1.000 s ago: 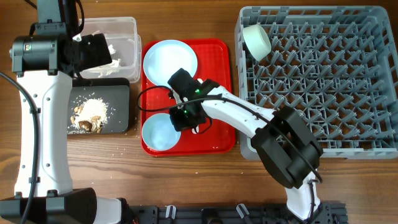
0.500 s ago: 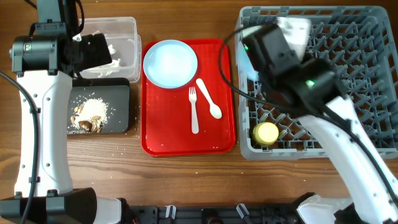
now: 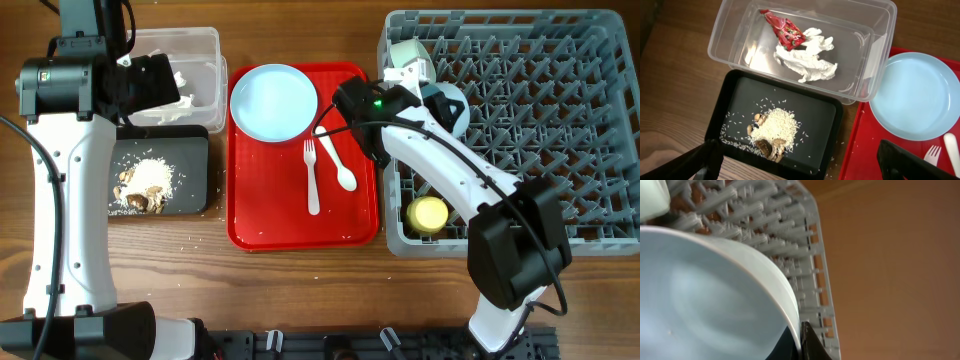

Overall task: Sort waste into correct bins and load items into the dishwasher rack
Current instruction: 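Grasp the edge of the white plate with the right gripper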

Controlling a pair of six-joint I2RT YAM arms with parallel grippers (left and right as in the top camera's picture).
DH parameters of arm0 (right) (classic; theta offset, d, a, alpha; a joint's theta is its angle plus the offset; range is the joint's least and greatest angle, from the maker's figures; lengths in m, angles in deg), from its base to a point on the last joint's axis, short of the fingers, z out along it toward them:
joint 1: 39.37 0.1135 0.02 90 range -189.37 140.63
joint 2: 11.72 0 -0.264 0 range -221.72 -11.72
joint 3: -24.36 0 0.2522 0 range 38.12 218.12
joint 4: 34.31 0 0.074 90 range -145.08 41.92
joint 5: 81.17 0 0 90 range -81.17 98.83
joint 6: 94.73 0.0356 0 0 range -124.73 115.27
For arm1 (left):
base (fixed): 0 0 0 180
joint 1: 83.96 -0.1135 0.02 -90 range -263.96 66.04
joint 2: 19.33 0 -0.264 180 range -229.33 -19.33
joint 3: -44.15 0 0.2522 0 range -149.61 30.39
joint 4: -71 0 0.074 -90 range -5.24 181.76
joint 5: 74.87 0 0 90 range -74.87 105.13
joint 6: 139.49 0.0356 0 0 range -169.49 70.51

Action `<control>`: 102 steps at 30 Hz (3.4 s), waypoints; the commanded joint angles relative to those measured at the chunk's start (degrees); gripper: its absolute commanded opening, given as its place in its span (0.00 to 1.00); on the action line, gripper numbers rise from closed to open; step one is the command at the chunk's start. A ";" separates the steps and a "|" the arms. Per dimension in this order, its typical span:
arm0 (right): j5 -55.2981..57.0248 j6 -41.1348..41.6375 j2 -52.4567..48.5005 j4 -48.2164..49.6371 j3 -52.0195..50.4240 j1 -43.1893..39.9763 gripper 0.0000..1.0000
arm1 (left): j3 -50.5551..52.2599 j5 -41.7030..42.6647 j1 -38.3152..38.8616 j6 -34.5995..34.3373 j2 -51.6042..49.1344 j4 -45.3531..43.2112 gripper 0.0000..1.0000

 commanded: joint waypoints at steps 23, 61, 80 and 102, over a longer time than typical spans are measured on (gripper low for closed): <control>-18.01 -14.38 -1.51 -1.70 0.07 8.68 0.80 | -0.35 -0.28 -0.26 0.72 -0.11 0.02 1.00; -68.76 -3.65 -3.17 26.75 13.00 7.15 0.93 | -0.35 -0.28 -0.26 0.72 -0.11 0.02 1.00; -67.65 8.70 -17.53 30.53 12.63 1.90 0.66 | -0.35 -0.28 -0.26 0.72 -0.11 0.02 1.00; -70.93 8.31 -23.17 38.64 12.61 0.46 0.16 | -0.35 -0.28 -0.26 0.72 -0.11 0.02 1.00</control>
